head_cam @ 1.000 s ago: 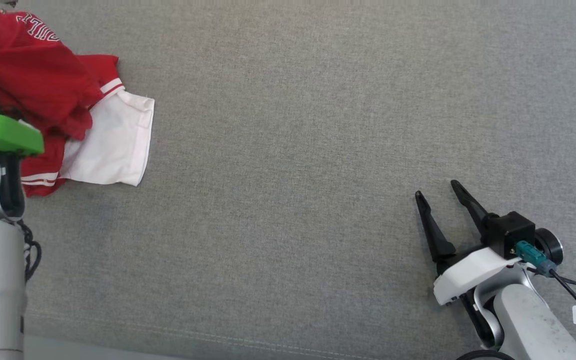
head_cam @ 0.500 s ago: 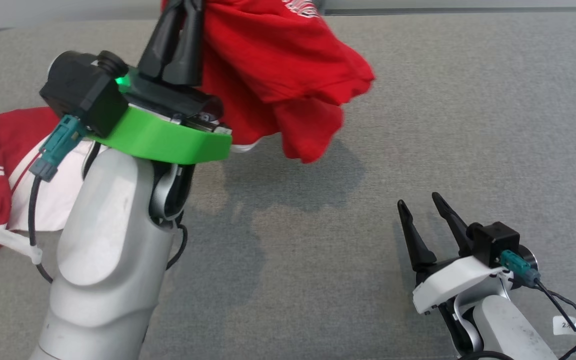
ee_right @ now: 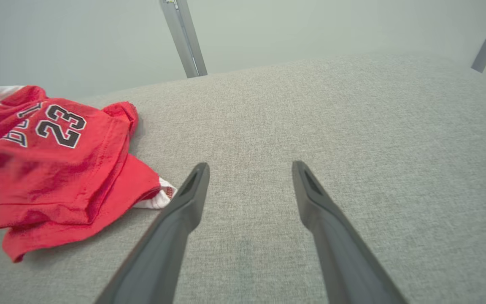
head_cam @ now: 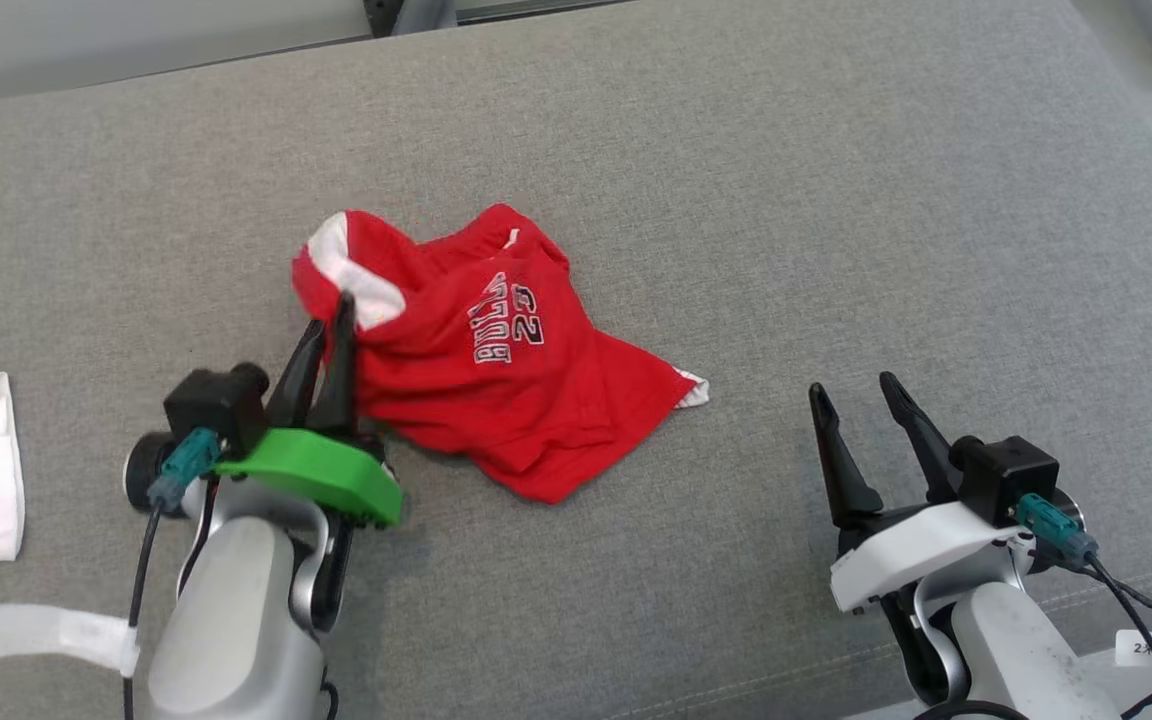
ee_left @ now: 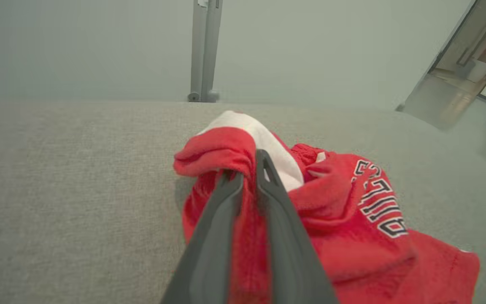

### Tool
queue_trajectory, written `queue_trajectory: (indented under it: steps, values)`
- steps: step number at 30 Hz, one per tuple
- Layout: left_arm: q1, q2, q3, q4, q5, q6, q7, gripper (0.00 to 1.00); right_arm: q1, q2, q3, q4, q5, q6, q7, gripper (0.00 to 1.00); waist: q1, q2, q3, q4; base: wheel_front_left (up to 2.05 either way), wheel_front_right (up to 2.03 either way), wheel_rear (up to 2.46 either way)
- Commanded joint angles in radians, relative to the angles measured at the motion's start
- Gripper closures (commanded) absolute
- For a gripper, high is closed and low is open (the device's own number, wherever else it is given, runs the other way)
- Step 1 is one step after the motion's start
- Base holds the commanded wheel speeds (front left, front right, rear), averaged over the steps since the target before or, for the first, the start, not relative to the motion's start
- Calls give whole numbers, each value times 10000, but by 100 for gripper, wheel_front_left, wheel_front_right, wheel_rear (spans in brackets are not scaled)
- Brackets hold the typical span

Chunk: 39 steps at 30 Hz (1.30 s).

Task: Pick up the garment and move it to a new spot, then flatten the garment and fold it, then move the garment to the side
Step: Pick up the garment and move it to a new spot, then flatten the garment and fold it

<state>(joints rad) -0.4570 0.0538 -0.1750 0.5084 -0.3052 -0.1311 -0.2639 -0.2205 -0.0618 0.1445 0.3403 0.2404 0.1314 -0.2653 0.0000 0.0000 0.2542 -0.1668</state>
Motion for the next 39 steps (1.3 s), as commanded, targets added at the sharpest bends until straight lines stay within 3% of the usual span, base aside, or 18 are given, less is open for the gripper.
queue_trajectory:
  steps: [1, 7, 15, 25, 31, 39]
  values:
    - [212, 40, 145, 181, 146, 13, -7, 0, -112, 27, -9, -33, -9, -13, 11, 0, 0, 0, 134, -39, 0, 0, 0]
    - [1320, -9, 858, 210, 241, 11, -7, 0, 31, 3, -45, -44, -29, -13, 11, 0, 0, 0, -369, 669, 0, 0, 0]
    - [2900, -15, 1512, -1039, 401, 13, -5, 0, 445, 44, 333, 128, 150, -13, 12, 0, 0, 0, -1568, 1409, 0, 0, 0]
    - [4567, -21, 1607, -2034, 917, 13, -5, 0, 952, 75, 482, 265, 301, -13, 13, 0, 0, 0, -2279, 1886, 0, 0, 0]
    - [4797, -21, 1279, -2089, 763, 13, -4, 0, 1039, 70, 557, 435, 373, -13, 13, 0, 0, 0, -2091, 2362, 0, 0, 0]
    - [4016, -17, 656, -2094, 437, 13, -3, 0, -259, -245, 1027, 1431, 758, -14, 12, 0, 0, 0, -906, 3338, 0, 0, 0]
